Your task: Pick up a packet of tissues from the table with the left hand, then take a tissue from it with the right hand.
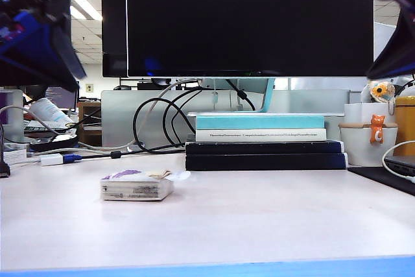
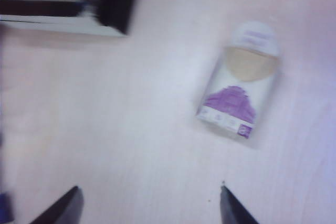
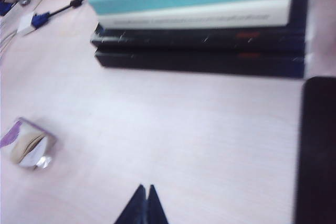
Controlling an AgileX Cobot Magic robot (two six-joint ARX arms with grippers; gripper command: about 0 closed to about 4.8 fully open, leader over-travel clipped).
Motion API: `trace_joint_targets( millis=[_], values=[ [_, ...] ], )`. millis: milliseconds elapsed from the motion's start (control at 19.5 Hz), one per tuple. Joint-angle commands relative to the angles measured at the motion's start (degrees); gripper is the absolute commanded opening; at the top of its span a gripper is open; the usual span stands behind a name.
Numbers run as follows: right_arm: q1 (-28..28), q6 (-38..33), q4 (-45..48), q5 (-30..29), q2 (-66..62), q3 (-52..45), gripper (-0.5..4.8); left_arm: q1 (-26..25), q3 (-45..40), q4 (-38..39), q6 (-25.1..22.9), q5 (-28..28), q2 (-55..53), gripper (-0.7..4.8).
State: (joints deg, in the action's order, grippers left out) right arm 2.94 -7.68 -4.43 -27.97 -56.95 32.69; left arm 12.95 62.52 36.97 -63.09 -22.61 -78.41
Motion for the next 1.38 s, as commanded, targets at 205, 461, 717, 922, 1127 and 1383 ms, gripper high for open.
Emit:
trace_joint_targets(
  millis=[205,461,717,922,1127,1383],
  values=[
    [0.07,-0.72,1.70,-17.29,-3.67,1.09,-0.06,1.18,4.35,6.88,-2.58,1.03,-5.86,3.50],
    [2.99,-0.68,-2.75,-27.65,-6.16,1.14,-0.06,2.99,4.57,7.21,-4.61,1.75,-8.26,3.50],
    [9.38,-1.27,-3.63,-25.92,-6.32,1.20,-0.06,3.61,7.10,8.37,-5.97,3.43,-13.38,3.52],
    [10.16,-1.25,-3.93,-25.97,-7.26,1.20,-0.06,3.78,10.99,8.79,-6.99,1.64,-16.85,4.79],
    [10.21,-0.87,-6.05,-26.08,-8.92,1.20,-0.06,4.00,11.52,10.27,-6.97,-0.79,-19.28,4.79],
    [10.25,-0.87,-6.08,-26.21,-9.46,1.20,-0.06,4.37,11.54,10.32,-6.88,-5.57,-23.41,4.79]
  ],
)
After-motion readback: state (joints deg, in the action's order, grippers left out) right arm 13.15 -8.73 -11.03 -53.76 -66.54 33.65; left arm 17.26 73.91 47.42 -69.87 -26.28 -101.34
